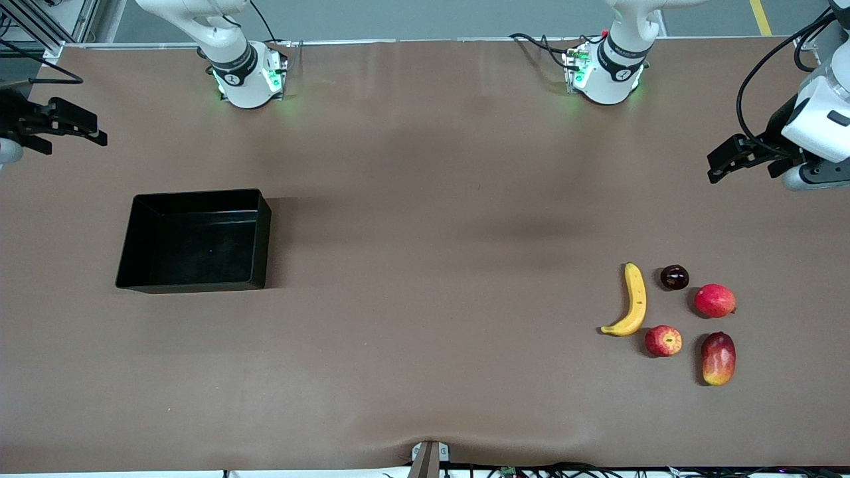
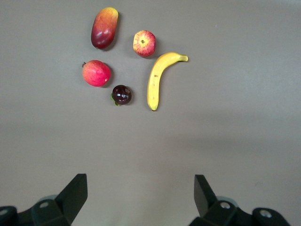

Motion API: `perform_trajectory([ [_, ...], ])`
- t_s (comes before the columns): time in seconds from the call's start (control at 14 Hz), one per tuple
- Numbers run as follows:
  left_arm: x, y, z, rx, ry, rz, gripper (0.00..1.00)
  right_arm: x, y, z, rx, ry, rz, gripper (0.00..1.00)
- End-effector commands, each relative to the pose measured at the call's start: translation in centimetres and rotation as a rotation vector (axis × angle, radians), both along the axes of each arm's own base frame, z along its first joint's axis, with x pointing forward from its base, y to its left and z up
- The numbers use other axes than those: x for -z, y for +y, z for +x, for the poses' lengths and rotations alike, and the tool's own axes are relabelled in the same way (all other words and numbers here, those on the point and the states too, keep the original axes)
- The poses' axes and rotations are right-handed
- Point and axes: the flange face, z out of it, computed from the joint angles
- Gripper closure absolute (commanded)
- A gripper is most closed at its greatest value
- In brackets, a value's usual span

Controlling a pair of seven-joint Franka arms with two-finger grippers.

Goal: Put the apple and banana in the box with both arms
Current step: 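Reach the left gripper to the red apple while the right gripper reaches the box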

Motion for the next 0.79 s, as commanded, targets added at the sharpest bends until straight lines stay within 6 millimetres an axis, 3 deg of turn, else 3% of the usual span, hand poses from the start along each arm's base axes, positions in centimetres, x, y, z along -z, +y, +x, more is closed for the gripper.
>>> perform_trajectory([
  [0.0,-0.4,-0.1,0.1,0.008,0.007,-0.022,0.00,0.2,-0.4,0.0,0.011,0.006,0.014,0.00],
  [0.21,0.1,0.0,0.6,-0.001,0.009,-0.025,0.00,0.7,-0.9,0.4,0.022,0.015,0.016,0.00],
  [0.36,0.9,0.4,2.4,-0.007,0.015,-0.021,0.00,1.1,-1.3,0.7,0.028,0.023,0.016,0.00],
  [0.57,5.4,1.0,5.7,-0.004,0.060,-0.035,0.00,2.6,-2.7,1.5,0.052,0.052,0.022,0.00],
  [0.71,10.3,1.3,8.1,-0.017,0.069,-0.038,0.00,3.2,-2.7,1.8,0.045,0.061,0.024,0.00],
])
